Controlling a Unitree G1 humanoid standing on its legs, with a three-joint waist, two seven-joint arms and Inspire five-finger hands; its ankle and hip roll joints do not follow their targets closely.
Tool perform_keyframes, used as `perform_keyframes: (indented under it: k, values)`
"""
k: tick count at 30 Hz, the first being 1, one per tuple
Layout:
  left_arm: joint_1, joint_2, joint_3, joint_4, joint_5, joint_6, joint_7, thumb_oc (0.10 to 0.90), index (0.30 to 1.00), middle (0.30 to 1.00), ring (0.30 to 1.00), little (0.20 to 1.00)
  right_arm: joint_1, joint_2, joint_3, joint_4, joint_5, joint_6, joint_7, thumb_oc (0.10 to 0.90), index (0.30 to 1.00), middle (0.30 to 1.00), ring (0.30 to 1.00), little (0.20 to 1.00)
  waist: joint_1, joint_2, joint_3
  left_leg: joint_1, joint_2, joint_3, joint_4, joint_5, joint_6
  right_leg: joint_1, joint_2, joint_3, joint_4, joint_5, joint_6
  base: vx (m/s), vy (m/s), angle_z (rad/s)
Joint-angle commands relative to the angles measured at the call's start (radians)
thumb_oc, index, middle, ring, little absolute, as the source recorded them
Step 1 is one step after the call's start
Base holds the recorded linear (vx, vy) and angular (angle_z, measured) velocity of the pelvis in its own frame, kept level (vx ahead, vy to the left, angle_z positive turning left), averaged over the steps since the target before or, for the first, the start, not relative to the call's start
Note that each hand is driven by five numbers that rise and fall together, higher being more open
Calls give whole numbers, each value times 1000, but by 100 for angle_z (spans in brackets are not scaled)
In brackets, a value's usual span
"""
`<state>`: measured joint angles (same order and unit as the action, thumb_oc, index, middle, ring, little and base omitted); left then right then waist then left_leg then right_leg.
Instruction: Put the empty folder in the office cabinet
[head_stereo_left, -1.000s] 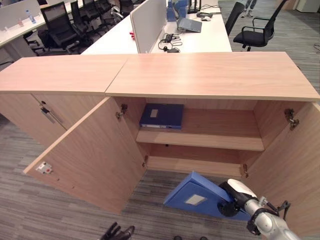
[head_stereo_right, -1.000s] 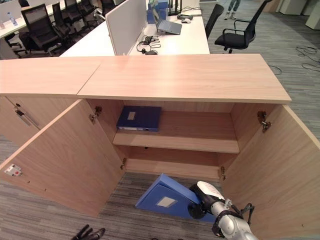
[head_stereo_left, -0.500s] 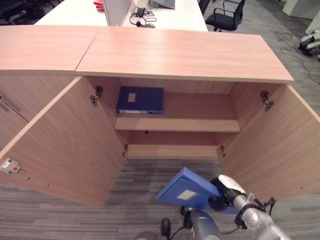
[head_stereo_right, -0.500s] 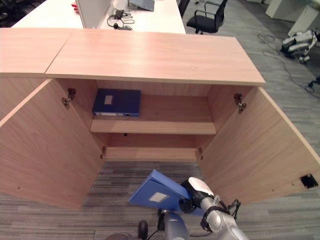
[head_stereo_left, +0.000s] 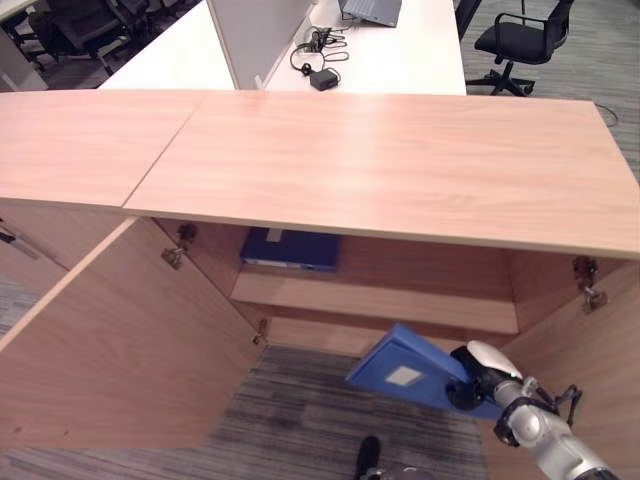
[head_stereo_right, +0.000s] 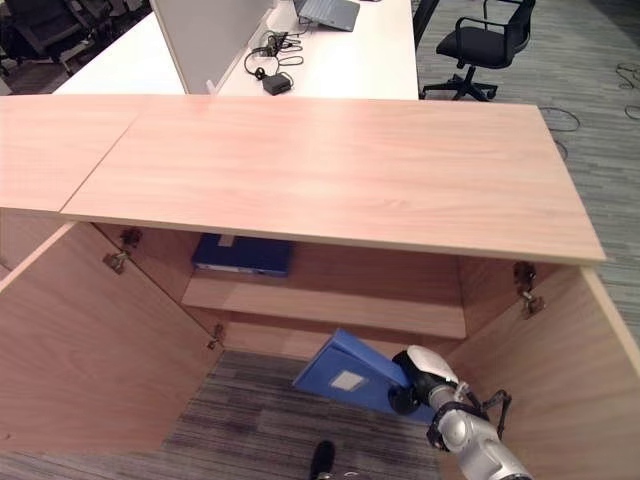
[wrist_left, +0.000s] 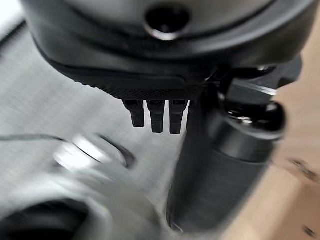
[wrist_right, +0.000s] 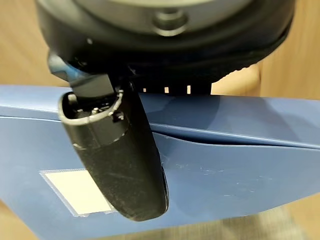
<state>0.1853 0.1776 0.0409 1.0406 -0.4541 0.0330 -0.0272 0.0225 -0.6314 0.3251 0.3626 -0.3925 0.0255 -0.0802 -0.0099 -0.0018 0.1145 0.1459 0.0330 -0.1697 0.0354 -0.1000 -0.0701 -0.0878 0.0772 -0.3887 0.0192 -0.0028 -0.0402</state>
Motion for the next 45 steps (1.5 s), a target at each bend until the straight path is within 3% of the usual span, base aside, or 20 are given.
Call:
perform_keyframes:
  k: [1, 5, 6, 9, 10, 11, 12, 13, 14, 17, 19, 22, 25, 30, 35, 37, 38, 40, 44, 45]
  values:
    - [63, 15, -16, 50, 67, -8, 37, 800, 900, 900, 900, 900, 27, 27, -30, -115, 61, -64, -12, 400, 300, 300, 300, 300, -3, 47, -32, 94, 34, 0, -46, 91, 19, -99, -38, 56, -12, 63, 98, 299, -113, 5]
    - [77, 20, -4, 83, 91, -4, 32, 800, 900, 900, 900, 900, 28, 25, -11, -104, 89, -73, 20, 400, 300, 300, 300, 300, 0, 47, -43, 90, 46, 4, -12, 135, 10, -85, -22, 67, -10, 41, 84, 184, -86, -9]
    - [83, 34, 10, 105, 121, 1, 17, 800, 900, 900, 900, 900, 20, 10, 24, -107, 112, -78, 88, 400, 300, 300, 300, 300, 9, 44, -42, 68, 57, 25, 76, 166, -4, -59, -2, 77, -7, 8, 68, 156, -109, -4]
    - [67, 49, 19, 119, 138, -2, 21, 800, 900, 900, 900, 900, -11, -10, 68, -82, 149, -83, 126, 400, 300, 300, 300, 300, 28, 18, -1, -31, 33, 64, 292, 227, -18, -11, -10, 99, -9, -14, 48, 79, -102, -1]
    - [66, 49, 20, 119, 139, -2, 21, 800, 900, 900, 900, 900, -13, -10, 68, -82, 150, -83, 126, 400, 300, 300, 300, 300, 26, 14, -2, -36, 28, 62, 294, 231, -17, -15, -15, 98, -10, -11, 49, 5, -110, -7]
    - [47, 55, 11, 105, 134, -6, 18, 800, 900, 900, 900, 900, -35, -12, 86, -62, 201, -80, 144, 400, 300, 300, 300, 300, 46, -6, 37, -111, 10, 89, 419, 235, -10, 16, -31, 104, -14, -22, 40, -2, -99, -8]
    - [36, 61, -8, 85, 140, -10, 13, 800, 900, 900, 900, 900, -58, -16, 109, -58, 260, -77, 179, 400, 300, 300, 300, 300, 69, -22, 75, -217, -7, 119, 472, 150, 18, 42, -51, 112, -14, -31, 44, 20, -109, -8]
    - [31, 71, -26, 66, 152, -15, 8, 800, 900, 900, 900, 900, -76, -14, 129, -52, 338, -71, 217, 400, 300, 300, 300, 300, 86, -42, 93, -290, -26, 135, 462, 75, 43, 59, -73, 115, -22, -31, 54, 27, -36, 18]
    - [26, 77, -38, 53, 160, -13, -2, 800, 900, 900, 900, 900, -85, -8, 139, -52, 404, -73, 250, 400, 300, 300, 300, 300, 100, -51, 106, -321, -27, 146, 443, 37, 55, 72, -82, 124, -23, -30, 60, 36, 11, 7]
    - [22, 87, -57, 55, 176, -11, -21, 800, 900, 900, 900, 900, -96, 2, 165, -57, 503, -73, 307, 400, 300, 300, 300, 300, 119, -68, 123, -372, -23, 151, 353, 24, 49, 100, -95, 132, -31, -31, 69, 82, 37, -21]
    - [35, 83, -54, 85, 144, -8, -46, 800, 900, 900, 900, 900, -117, 29, 192, -77, 639, -87, 360, 400, 300, 300, 300, 300, 161, -61, 123, -381, -48, 74, 143, 121, 35, 151, -66, 164, -59, -29, 80, 196, 122, 6]
    - [39, 63, 25, 167, 46, 7, -53, 800, 900, 900, 900, 900, -86, 54, 185, -78, 655, -91, 361, 400, 300, 300, 300, 300, 159, -69, 99, -331, -51, 37, 78, 128, 35, 145, -50, 180, -81, -21, 82, 111, 90, -47]
    - [27, 68, 47, 203, 62, 4, -48, 800, 900, 900, 900, 900, -80, 64, 187, -79, 657, -97, 358, 400, 300, 300, 300, 300, 157, -80, 90, -314, -55, 27, 53, 126, 38, 136, -51, 186, -92, -14, 85, 50, 66, -4]
    - [16, 88, 47, 210, 116, 1, -46, 800, 900, 900, 900, 900, -41, 100, 173, -90, 775, -89, 362, 400, 300, 300, 300, 300, 161, -102, 91, -278, -52, 33, -7, 130, 52, 121, -52, 191, -98, -7, 92, 35, 49, -9]
    - [23, 77, 20, 195, 98, -4, -40, 800, 900, 900, 900, 900, -10, 210, 67, -58, 1056, -107, 322, 400, 300, 300, 300, 300, 152, -97, 102, -260, -52, 38, -52, 139, 62, 98, -53, 190, -100, 2, 99, -10, 48, -4]
    - [27, 69, 2, 196, 90, -5, -33, 800, 900, 900, 900, 900, -16, 289, 3, -49, 1249, -137, 305, 400, 300, 300, 300, 300, 147, -91, 109, -256, -51, 42, -66, 143, 66, 87, -53, 193, -100, 7, 102, -23, 47, -1]
    - [27, 69, 2, 196, 90, -5, -33, 800, 900, 900, 900, 900, -16, 289, 3, -49, 1249, -137, 305, 400, 300, 300, 300, 300, 146, -91, 108, -257, -52, 42, -66, 143, 66, 86, -53, 192, -100, 7, 102, -36, 35, -6]
    - [23, 66, -20, 195, 78, -3, -15, 800, 900, 900, 900, 900, -33, 369, -64, -59, 1437, -184, 256, 400, 300, 300, 300, 300, 142, -88, 124, -253, -52, 42, -82, 145, 71, 74, -53, 194, -100, 11, 105, -54, 43, -12]
    - [13, 66, -50, 183, 61, -7, 13, 800, 900, 900, 900, 900, -92, 452, -150, -61, 1621, -258, 216, 400, 300, 300, 300, 300, 142, -79, 149, -263, -58, 33, -96, 152, 74, 51, -56, 186, -100, 18, 109, -69, 25, -2]
    - [6, 68, -68, 176, 51, -9, 30, 800, 900, 900, 900, 900, -132, 491, -183, -49, 1706, -312, 189, 400, 300, 300, 300, 300, 144, -74, 161, -272, -62, 27, -101, 156, 75, 39, -57, 183, -99, 21, 110, -76, 12, 3]
